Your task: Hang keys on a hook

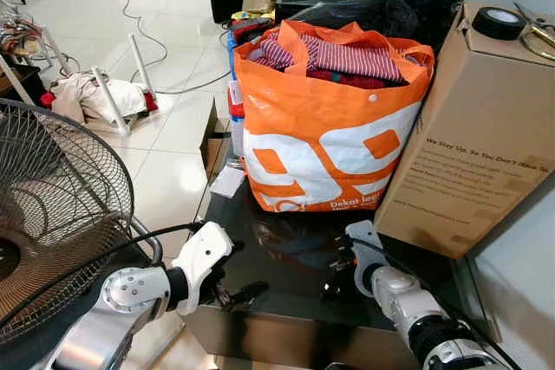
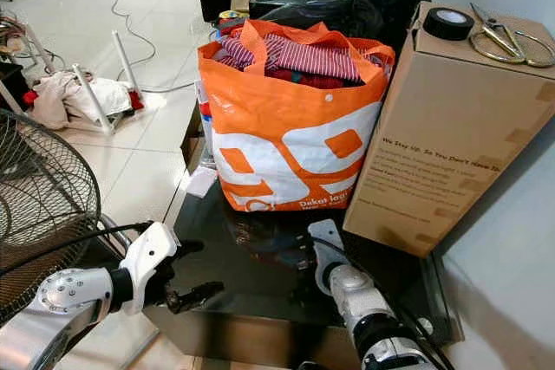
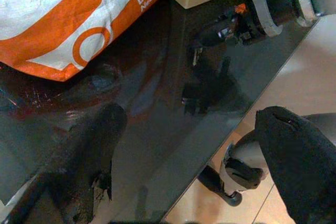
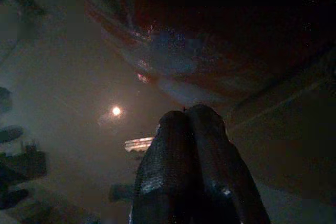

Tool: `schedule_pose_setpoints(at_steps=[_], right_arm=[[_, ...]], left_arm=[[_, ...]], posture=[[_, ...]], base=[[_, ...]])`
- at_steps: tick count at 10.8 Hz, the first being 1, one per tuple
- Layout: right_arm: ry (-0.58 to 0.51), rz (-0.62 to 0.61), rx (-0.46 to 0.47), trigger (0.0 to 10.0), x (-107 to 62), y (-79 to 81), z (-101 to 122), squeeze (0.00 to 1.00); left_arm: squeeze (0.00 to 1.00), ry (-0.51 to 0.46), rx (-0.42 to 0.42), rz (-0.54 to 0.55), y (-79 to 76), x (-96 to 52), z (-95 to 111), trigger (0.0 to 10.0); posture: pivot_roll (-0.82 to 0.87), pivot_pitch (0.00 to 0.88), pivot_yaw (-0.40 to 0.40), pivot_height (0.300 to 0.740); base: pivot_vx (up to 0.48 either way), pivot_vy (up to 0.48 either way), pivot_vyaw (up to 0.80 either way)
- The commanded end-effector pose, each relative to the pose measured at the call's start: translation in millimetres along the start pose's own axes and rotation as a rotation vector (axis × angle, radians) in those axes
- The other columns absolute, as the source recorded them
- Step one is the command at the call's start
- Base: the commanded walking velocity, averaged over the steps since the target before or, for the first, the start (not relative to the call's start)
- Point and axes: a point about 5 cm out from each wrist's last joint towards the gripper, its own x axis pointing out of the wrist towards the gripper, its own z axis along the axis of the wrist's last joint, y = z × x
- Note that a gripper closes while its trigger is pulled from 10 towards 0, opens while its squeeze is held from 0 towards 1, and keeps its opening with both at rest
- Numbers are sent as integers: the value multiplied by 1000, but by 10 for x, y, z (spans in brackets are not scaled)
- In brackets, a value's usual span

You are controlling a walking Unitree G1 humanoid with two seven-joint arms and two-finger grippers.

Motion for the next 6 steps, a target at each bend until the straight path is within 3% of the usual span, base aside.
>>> schedule_pose_setpoints(at_steps=[1,4,5,6], right_arm=[[-33,-3,1,0,-31,-60,53,0],[-69,-9,7,0,-135,-172,49,0],[-64,-14,-1,706,-166,-187,15,0],[-55,-14,-9,2902,-169,-166,-6,0]], left_arm=[[129,-7,13,0,27,5,34,10000],[125,-11,13,2,31,12,40,10000],[125,-11,15,-1,34,16,41,10000],[125,-10,17,-5,36,23,44,10000]], posture=[[8,0,2,740],[3,0,2,740],[-3,0,8,740],[-3,0,8,740]], base=[[0,0,0],[0,0,0],[0,0,0],[0,0,0]])
